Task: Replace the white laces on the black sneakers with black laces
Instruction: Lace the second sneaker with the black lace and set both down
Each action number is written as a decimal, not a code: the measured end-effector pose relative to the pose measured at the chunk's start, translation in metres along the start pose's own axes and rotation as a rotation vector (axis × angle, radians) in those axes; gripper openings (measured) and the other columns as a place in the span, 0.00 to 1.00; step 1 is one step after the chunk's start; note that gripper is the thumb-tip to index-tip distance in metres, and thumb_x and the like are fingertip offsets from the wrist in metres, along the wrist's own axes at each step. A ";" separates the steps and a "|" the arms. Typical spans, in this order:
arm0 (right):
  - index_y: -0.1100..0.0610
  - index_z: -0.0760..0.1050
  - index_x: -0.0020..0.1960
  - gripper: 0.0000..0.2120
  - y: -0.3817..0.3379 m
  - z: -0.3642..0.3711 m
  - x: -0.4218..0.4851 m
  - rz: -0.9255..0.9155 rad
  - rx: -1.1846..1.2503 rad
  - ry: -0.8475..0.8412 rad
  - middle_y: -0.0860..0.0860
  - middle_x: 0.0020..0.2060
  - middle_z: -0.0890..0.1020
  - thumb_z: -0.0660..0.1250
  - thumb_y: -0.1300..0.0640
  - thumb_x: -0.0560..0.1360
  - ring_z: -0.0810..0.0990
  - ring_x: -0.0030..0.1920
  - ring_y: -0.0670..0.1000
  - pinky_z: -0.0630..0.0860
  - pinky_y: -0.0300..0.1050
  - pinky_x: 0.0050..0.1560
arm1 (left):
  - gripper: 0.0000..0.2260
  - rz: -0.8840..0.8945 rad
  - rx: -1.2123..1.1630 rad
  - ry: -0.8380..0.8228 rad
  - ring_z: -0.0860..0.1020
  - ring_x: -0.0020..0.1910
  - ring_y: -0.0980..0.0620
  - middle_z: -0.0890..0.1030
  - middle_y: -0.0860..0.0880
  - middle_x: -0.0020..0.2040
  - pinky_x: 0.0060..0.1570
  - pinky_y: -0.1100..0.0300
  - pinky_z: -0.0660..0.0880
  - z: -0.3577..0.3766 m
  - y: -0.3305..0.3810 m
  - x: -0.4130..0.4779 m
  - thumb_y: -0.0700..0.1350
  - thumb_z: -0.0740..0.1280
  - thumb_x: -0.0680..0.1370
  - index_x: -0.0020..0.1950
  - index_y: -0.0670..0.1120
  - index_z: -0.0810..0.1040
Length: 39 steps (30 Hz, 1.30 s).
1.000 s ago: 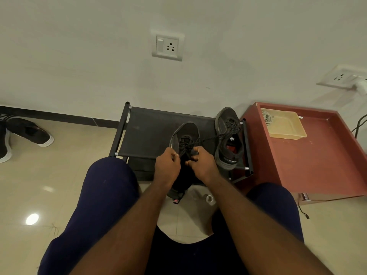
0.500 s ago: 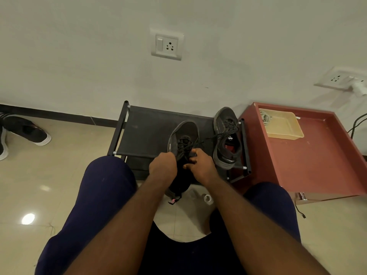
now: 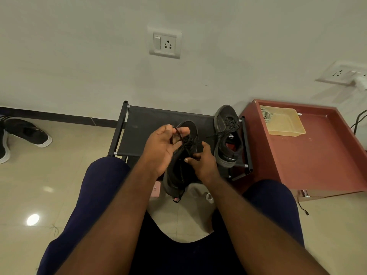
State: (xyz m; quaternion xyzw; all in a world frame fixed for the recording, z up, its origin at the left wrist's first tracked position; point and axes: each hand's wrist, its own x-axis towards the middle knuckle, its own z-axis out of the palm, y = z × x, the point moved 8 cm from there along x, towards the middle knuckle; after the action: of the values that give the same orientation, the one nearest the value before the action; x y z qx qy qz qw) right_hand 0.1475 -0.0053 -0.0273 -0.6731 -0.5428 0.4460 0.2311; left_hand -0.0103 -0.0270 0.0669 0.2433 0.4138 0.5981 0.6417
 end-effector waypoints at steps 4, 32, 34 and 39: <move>0.55 0.58 0.78 0.39 0.001 0.001 -0.001 -0.016 0.032 -0.018 0.49 0.52 0.79 0.76 0.62 0.73 0.79 0.57 0.50 0.77 0.49 0.62 | 0.13 0.007 0.010 0.082 0.71 0.29 0.54 0.79 0.46 0.36 0.38 0.57 0.76 -0.012 0.012 0.000 0.43 0.57 0.84 0.42 0.43 0.74; 0.56 0.76 0.54 0.08 -0.004 -0.005 0.008 -0.060 -0.421 0.023 0.57 0.47 0.83 0.67 0.55 0.77 0.81 0.50 0.60 0.79 0.56 0.51 | 0.14 -0.141 0.174 0.078 0.59 0.23 0.56 0.62 0.50 0.26 0.25 0.62 0.57 -0.024 -0.009 0.002 0.42 0.65 0.77 0.32 0.46 0.70; 0.56 0.74 0.50 0.05 -0.003 -0.002 0.008 -0.084 -0.510 -0.013 0.56 0.45 0.82 0.65 0.55 0.76 0.81 0.48 0.61 0.79 0.56 0.48 | 0.10 -0.155 0.636 0.154 0.64 0.24 0.54 0.67 0.48 0.26 0.28 0.60 0.62 -0.043 -0.013 0.006 0.43 0.66 0.77 0.36 0.43 0.74; 0.55 0.76 0.45 0.06 -0.006 0.002 0.003 -0.157 -0.529 0.004 0.55 0.42 0.80 0.63 0.54 0.75 0.80 0.45 0.59 0.78 0.53 0.45 | 0.12 -0.217 1.318 0.006 0.78 0.50 0.50 0.80 0.48 0.53 0.52 0.54 0.76 -0.066 -0.056 0.012 0.48 0.68 0.77 0.60 0.48 0.77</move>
State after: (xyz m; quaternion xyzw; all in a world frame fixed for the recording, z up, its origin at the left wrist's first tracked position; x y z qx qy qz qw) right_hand 0.1426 -0.0010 -0.0244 -0.6670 -0.6903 0.2681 0.0823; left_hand -0.0335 -0.0367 -0.0173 0.5399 0.7167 0.1526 0.4143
